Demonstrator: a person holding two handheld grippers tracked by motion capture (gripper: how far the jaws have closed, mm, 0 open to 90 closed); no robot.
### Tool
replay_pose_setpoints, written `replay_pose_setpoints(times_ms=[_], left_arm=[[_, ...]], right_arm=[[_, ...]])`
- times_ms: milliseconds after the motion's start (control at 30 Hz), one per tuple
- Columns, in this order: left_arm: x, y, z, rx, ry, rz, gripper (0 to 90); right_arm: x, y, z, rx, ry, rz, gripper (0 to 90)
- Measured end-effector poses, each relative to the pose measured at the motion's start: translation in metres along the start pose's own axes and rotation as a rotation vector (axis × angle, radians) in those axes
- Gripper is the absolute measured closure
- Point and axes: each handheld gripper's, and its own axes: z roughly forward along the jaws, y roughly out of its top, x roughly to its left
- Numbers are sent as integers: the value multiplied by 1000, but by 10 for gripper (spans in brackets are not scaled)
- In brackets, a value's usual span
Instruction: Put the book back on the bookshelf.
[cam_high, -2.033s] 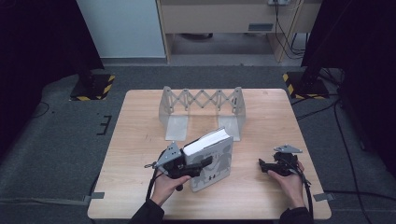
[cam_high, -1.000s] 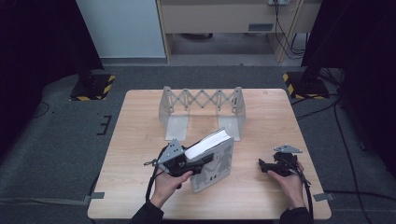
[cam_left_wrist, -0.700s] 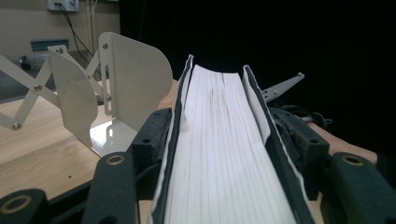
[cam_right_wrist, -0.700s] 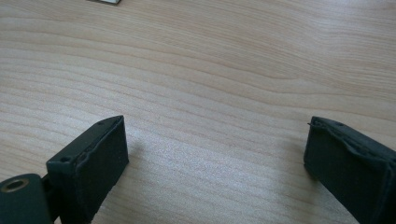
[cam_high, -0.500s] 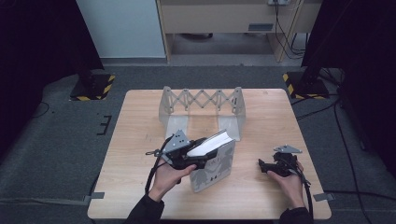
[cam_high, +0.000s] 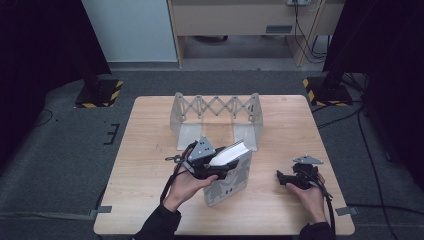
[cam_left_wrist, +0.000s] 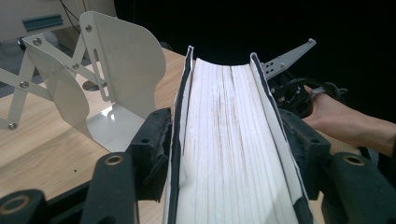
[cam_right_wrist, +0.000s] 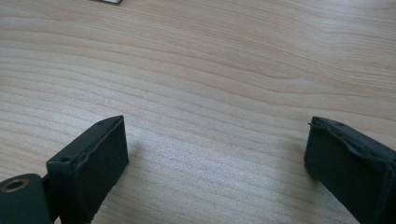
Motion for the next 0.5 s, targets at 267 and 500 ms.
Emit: replay_pose_setpoints(times_ms=[267,500], left_arm=[[-2,0,0,10,-4,4,483],[-6,0,0,8,31,3,509]], right_arm=[[0,0,0,0,-1,1,66],[0,0,0,0,-1,1,65]])
